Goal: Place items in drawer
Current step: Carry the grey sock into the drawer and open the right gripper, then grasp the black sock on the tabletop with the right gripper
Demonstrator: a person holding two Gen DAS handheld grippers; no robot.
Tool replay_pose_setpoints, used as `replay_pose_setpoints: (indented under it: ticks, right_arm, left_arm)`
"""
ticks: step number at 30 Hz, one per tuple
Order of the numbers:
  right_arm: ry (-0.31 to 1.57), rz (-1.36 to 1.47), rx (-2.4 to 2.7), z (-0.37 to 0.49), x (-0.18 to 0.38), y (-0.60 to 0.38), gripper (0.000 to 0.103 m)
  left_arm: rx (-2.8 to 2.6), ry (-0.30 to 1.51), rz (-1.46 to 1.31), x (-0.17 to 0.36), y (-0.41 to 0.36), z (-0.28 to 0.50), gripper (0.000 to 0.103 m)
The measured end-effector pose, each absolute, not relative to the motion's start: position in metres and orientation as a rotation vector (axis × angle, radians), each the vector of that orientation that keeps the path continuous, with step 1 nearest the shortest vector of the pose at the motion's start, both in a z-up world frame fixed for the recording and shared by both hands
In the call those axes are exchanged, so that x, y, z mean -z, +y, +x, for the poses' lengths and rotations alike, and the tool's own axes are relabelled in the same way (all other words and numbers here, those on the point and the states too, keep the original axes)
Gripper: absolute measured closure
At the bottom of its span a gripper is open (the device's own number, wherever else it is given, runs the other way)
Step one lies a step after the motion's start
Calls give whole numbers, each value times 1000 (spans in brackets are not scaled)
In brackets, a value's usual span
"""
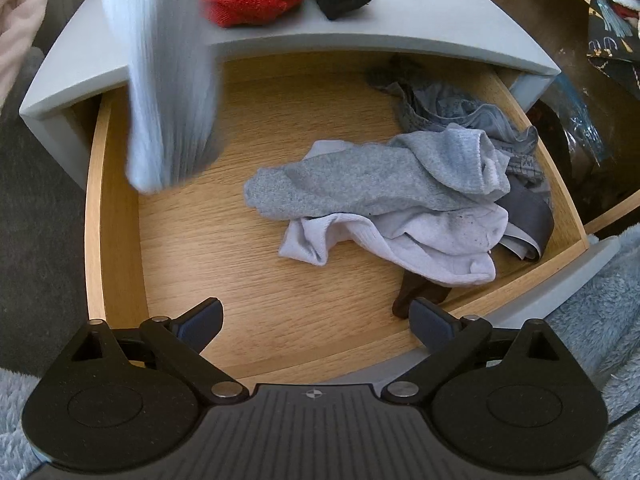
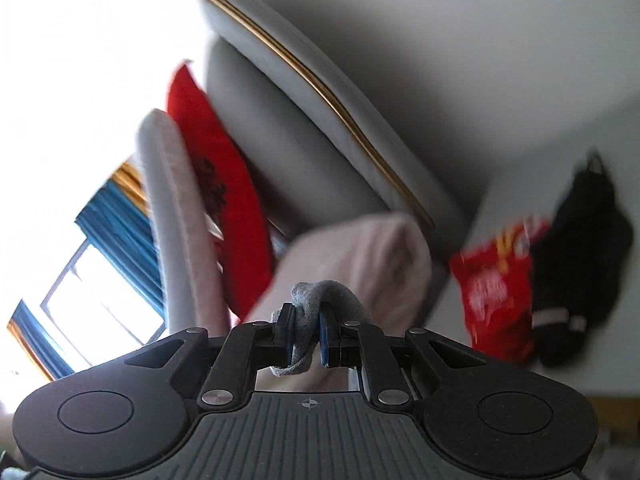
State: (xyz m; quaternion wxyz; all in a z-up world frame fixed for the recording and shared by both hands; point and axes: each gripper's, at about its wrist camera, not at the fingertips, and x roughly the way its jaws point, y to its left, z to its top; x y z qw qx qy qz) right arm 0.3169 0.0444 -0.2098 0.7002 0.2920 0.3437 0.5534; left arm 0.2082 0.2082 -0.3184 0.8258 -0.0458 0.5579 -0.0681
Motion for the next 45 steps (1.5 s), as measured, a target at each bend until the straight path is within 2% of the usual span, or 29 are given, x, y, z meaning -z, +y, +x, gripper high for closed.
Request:
replay_pose_setpoints:
  ticks: [8,17,22,29,32,34,36,39,45]
  right_arm:
    - [1080,418,-826,330,280,34,92]
    - [1169,311,-370,343,311,-11,93]
    - [1289,210,-366,338,333,-4,93]
    - [1342,154,-338,340,350,7,90]
    - [1322,59,-342,345,332,18,72]
    - [1266,59,-387,343,313,27,45]
    - [1192,75,-447,339,291,29,35]
    - [1132,175,-602,333,271,32,30]
    - [1038,265,-879,333,241,47,31]
  left_arm:
    - [147,1189,-104,319,208,209,3]
    - [146,1188,-110,320,208,207,3]
    - [146,1190,-111,320,209,207,3]
    - [146,1190,-111,320,208,207,2]
    - [146,1190,-114,320,209,208,2]
    - [146,1190,-117,320,209,208,2]
    - [147,1191,-120,320,210,208,2]
    - [147,1191,-123,321,210,208,2]
    - [146,1190,-122,321,211,207,1]
